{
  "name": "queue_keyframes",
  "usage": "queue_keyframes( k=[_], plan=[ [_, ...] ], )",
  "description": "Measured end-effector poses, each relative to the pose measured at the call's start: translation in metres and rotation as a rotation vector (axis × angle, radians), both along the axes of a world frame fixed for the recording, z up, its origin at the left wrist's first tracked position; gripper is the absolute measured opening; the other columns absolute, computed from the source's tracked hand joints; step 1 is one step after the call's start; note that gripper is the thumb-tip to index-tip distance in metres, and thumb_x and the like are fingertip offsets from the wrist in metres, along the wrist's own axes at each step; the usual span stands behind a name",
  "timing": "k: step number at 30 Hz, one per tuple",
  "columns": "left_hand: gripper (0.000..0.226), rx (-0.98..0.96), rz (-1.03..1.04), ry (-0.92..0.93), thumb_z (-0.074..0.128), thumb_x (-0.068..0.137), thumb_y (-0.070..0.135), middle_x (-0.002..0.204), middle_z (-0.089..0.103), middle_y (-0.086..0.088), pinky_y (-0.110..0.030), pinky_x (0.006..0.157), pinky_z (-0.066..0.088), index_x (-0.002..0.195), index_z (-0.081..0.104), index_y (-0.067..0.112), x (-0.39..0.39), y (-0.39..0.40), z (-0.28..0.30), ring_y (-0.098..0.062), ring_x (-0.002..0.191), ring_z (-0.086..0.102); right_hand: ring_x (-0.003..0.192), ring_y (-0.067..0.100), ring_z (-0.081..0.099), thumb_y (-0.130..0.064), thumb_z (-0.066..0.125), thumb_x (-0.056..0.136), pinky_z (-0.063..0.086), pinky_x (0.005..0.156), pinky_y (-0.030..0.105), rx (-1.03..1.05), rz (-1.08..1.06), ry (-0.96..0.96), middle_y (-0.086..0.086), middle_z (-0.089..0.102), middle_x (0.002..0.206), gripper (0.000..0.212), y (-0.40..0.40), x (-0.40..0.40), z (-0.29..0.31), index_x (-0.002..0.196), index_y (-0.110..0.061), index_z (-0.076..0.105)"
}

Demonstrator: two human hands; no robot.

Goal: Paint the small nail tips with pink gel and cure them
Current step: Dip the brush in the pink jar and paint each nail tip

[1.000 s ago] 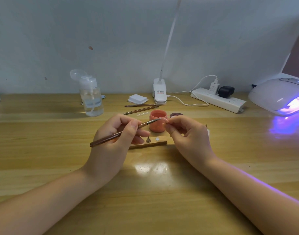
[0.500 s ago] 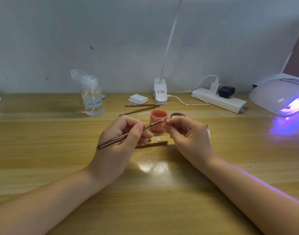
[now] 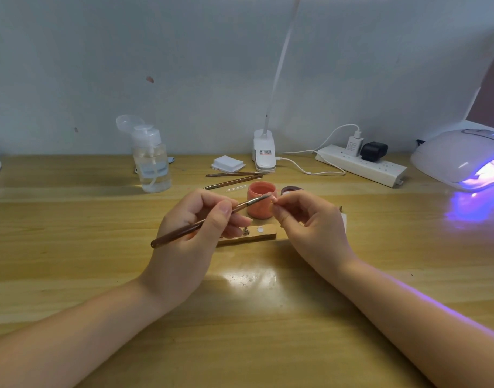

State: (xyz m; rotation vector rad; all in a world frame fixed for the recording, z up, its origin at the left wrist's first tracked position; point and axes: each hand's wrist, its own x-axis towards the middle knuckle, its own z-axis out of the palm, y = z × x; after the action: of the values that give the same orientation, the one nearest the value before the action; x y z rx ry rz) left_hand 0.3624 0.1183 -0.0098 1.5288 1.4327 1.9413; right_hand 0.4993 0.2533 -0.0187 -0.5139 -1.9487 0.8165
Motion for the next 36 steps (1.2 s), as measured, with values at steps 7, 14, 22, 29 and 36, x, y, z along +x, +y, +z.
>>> queue_keyframes(
  k=[7, 14, 22, 29, 36],
  plan=[
    [0.019, -0.035, 0.037, -0.021, 0.055, 0.094, 0.023, 0.082, 0.074, -0.008, -0.024, 0.065, 0.056, 0.091, 0.063, 0.006, -0.0010, 0.0023, -0.0023, -0.021, 0.074, 0.071, 0.078, 0.007, 0.064, -0.004, 0.070, 0.084, 0.055, 0.073, 0.033, 0.028, -0.022, 0.006, -0.011, 0.067, 0.083, 0.013, -0.0013, 0.0004, 0.0011, 0.092, -0.013, 0.071],
    [0.012, -0.007, -0.024, 0.012, 0.055, 0.094, 0.017, 0.083, 0.074, -0.009, -0.024, 0.067, 0.056, 0.092, 0.063, 0.007, 0.0015, 0.0006, -0.0024, -0.022, 0.076, 0.071, 0.078, 0.006, 0.061, -0.001, 0.070, 0.083, 0.053, 0.072, 0.026, 0.105, -0.043, -0.002, -0.013, 0.065, 0.081, 0.014, -0.0027, 0.0001, 0.0016, 0.091, -0.012, 0.070],
    [0.017, -0.009, -0.008, -0.024, 0.052, 0.093, 0.018, 0.082, 0.073, -0.010, -0.024, 0.066, 0.056, 0.092, 0.063, 0.005, 0.0000, 0.0010, -0.0017, -0.022, 0.074, 0.071, 0.078, 0.009, 0.060, 0.001, 0.068, 0.084, 0.051, 0.072, 0.026, 0.156, -0.038, -0.024, -0.002, 0.067, 0.084, 0.013, -0.0023, 0.0004, 0.0010, 0.092, -0.009, 0.069],
    [0.024, -0.021, 0.055, -0.041, 0.052, 0.097, 0.025, 0.081, 0.074, -0.008, -0.025, 0.065, 0.056, 0.093, 0.061, 0.004, -0.0022, 0.0020, 0.0013, -0.022, 0.072, 0.071, 0.078, 0.013, 0.060, 0.001, 0.068, 0.085, 0.051, 0.070, 0.028, 0.185, -0.048, -0.034, 0.000, 0.067, 0.084, 0.012, -0.0018, 0.0006, 0.0006, 0.091, -0.009, 0.069],
    [0.025, -0.032, 0.030, -0.045, 0.051, 0.091, 0.026, 0.082, 0.074, -0.008, -0.023, 0.064, 0.055, 0.093, 0.060, 0.002, 0.0004, 0.0023, 0.0021, -0.022, 0.072, 0.071, 0.078, 0.011, 0.059, 0.001, 0.067, 0.085, 0.050, 0.069, 0.026, 0.187, -0.039, -0.037, -0.001, 0.067, 0.085, 0.012, -0.0013, 0.0008, 0.0003, 0.092, -0.008, 0.068]
  ],
)
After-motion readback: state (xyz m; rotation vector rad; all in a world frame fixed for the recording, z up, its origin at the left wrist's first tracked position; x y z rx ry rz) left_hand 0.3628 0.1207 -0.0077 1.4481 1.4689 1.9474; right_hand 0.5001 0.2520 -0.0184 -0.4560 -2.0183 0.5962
